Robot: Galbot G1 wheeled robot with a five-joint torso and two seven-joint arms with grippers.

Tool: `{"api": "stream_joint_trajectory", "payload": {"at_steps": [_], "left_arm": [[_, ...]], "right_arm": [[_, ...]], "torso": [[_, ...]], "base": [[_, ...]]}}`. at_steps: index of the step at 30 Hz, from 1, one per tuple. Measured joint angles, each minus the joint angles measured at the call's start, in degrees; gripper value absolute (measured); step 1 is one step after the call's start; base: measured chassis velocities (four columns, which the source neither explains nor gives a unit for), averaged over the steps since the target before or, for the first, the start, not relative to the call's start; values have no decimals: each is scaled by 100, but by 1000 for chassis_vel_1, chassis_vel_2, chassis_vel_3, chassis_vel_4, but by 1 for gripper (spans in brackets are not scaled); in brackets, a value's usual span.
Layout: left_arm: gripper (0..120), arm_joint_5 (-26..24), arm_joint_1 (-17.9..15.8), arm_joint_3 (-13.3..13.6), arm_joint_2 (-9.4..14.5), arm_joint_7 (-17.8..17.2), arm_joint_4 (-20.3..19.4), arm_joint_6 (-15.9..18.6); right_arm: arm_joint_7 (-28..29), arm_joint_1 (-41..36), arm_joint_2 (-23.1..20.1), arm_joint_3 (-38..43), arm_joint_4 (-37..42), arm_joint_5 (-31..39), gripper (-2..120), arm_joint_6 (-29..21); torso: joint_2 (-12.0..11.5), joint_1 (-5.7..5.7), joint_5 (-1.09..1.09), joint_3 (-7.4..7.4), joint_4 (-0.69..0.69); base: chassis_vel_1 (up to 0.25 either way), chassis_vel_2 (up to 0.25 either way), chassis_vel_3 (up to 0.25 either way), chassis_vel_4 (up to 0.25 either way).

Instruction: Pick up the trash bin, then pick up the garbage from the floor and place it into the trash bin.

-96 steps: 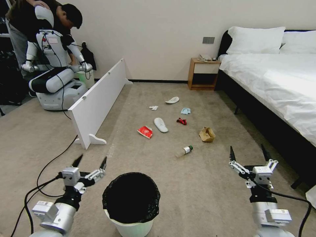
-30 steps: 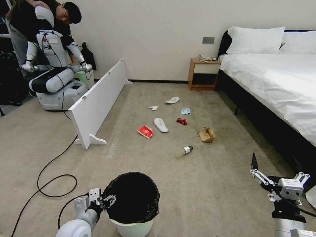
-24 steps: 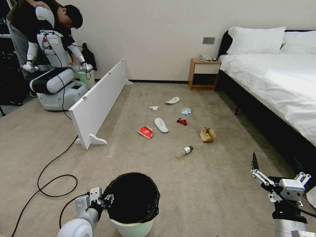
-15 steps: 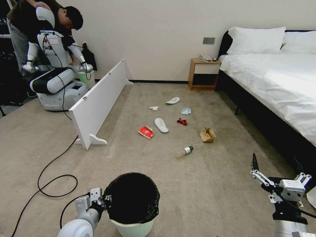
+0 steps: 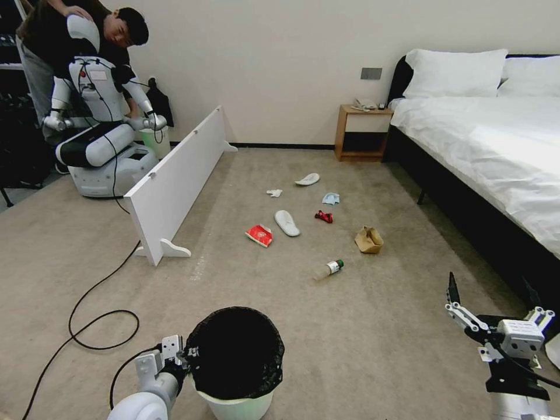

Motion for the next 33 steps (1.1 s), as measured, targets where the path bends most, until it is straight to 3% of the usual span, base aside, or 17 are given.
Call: {"api": "stream_joint_trajectory", "payload": {"at_steps": [4,6,7,11,15,17,18,20,21,26,33], "left_arm": [[4,17,321,-304,15,157,-414,-47],[3,11,522,-573,43,307,-753,-199],[3,11,522,-573,43,307,-753,-199],[3,12,934,-1141,83,512,-1508,-404],[3,-64,1117,-1420,99,451,-1872,-434],[3,-236,1330,-1740,121,363,-2239,-391],[3,-236,1330,-1740,121,363,-2239,-391],[3,-372,1591,-2101,152,257,-2570,-310],[3,-372,1591,-2101,152,257,-2570,-310],[3,-564,1988,-2587,116,179,-2976,-271],[3,-520,2053,-2832,-83,158,-3124,-386]], "right_arm": [[-18,56,-12,4,-54,-3,100,7],[-253,87,-5,93,-144,11,100,74],[-253,87,-5,93,-144,11,100,74],[-402,110,12,196,-311,15,100,70],[-399,82,10,196,-369,42,100,22],[-365,49,12,160,-441,134,100,18],[-365,49,12,160,-441,134,100,18],[-351,-3,16,107,-469,353,100,-19],[-351,-3,16,107,-469,353,100,-19],[-424,-205,-18,106,-351,584,100,-181],[-474,-326,-50,94,-271,569,100,-136]], "torso": [[-2,0,-9,3,-3],[-2,0,3,2,-1],[-2,0,3,2,-1],[-2,0,6,-1,-1],[-1,0,6,-1,1],[-1,0,6,-1,0],[-1,0,6,-1,0],[0,0,7,-2,1],[0,0,7,-2,1],[0,0,8,-2,1],[0,0,7,-2,0]], "base": [[0,0,0,0],[0,0,0,0],[0,0,0,0],[0,0,0,0],[0,0,0,0],[0,0,0,0],[0,0,0,0],[0,0,0,0],[0,0,0,0],[0,0,0,0],[0,0,0,0]]}}
